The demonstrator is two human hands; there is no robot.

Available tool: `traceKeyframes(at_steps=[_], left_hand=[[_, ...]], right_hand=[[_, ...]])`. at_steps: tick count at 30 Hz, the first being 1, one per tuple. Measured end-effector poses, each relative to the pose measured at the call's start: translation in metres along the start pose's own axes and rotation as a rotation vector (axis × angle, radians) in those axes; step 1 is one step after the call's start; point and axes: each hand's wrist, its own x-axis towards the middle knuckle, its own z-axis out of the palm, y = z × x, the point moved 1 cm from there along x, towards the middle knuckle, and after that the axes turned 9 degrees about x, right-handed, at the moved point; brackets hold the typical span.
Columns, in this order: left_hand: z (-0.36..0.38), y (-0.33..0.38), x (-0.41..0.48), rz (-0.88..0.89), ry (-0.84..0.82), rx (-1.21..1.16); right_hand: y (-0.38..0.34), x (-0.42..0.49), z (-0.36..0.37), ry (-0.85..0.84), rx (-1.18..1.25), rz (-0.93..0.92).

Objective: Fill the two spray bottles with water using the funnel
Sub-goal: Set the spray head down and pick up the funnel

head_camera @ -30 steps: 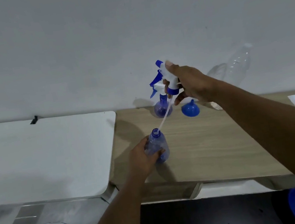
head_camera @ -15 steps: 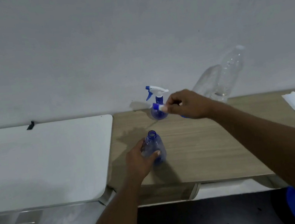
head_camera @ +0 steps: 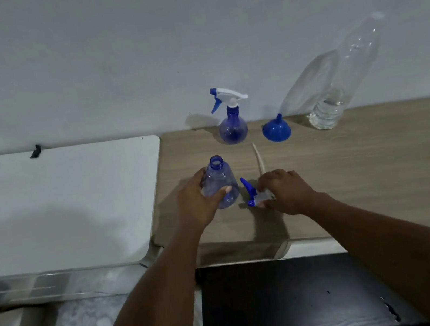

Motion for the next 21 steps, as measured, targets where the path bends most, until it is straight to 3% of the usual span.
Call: traceKeyframes(at_steps=[2, 8, 12, 16, 21], left_hand=[[0.001, 0.003, 0.004, 0.002, 0.003, 0.016], [0.011, 0.012, 0.021, -0.052, 0.004, 0.005], [0.020, 0.013, 0.034, -0.053, -0.005, 0.001], [0.026, 0.010, 0.043, -0.057, -0.011, 0.014], [0.027, 0.011, 0.042, -0.036, 0.000, 0.052]], right_hand=[[0.004, 0.001, -0.003, 0.014, -0.041, -0.004], [0.022, 0.042, -0.047, 0.263, 0.009, 0.077], [0.049, 0.088, -0.079, 0.228, -0.043, 0.172], [0.070, 0.117, -0.090, 0.063, -0.126, 0.252], [0.076, 0.110, -0.073, 0.076, -0.193, 0.254]])
